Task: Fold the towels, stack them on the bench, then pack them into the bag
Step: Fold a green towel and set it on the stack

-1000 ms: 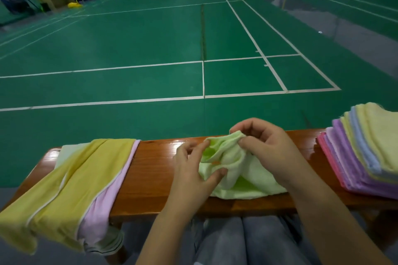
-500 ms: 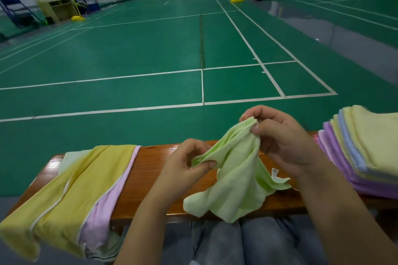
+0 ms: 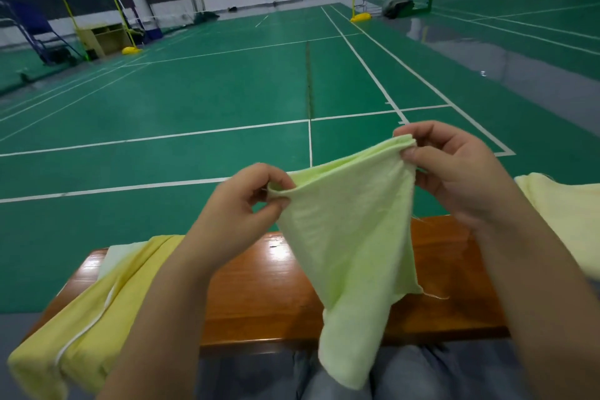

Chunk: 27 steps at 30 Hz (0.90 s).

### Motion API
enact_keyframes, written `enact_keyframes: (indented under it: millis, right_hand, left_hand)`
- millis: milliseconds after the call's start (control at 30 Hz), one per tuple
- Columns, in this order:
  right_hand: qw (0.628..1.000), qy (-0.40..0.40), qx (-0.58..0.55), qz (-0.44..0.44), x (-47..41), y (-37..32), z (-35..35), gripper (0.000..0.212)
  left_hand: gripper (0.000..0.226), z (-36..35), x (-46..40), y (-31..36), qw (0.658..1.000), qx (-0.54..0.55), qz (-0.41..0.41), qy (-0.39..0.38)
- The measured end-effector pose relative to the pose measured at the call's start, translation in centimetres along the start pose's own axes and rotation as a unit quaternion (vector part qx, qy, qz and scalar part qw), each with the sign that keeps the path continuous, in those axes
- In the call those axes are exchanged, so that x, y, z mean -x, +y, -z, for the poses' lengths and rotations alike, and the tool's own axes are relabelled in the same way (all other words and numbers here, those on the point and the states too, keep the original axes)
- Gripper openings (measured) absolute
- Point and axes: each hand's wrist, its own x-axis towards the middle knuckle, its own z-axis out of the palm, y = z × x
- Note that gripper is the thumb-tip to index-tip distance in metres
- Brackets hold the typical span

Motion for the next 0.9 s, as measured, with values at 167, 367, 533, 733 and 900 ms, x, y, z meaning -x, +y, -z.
enact_keyframes:
  millis: [167,367,533,733,900]
  right_hand:
    - [1.000,0.004,0.005,0.029,0.2,-0.8,0.2,0.027]
    - [0.999,0.004,0.033,0.009,1.3,0.3,0.2,0.025]
    - [0.999,-0.001,0.040,-0.006,1.7,1.2,0.1,0.025]
    - [0.999,0.003,0.035,-0.027,1.7,2.0,-0.1,0.024]
    - [0.998,-0.001,0.056,-0.037,1.7,2.3,-0.3,0.024]
  left_hand:
    - [0.030,1.0,-2.1,1.0,0.992,-0.119,-0.031,-0.013]
    - [0.033,-0.1,-1.8,0.2,0.979,-0.202,-0.019,-0.033]
    - [0.034,-0.6,-1.1,-0.6,0.975,-0.214,-0.014,-0.059]
    - [0.042,-0.7,-0.9,-1.1,0.969,-0.237,-0.018,-0.071]
    - [0.016,-0.9,-1.0,-1.9,0.967,-0.240,-0.005,-0.085]
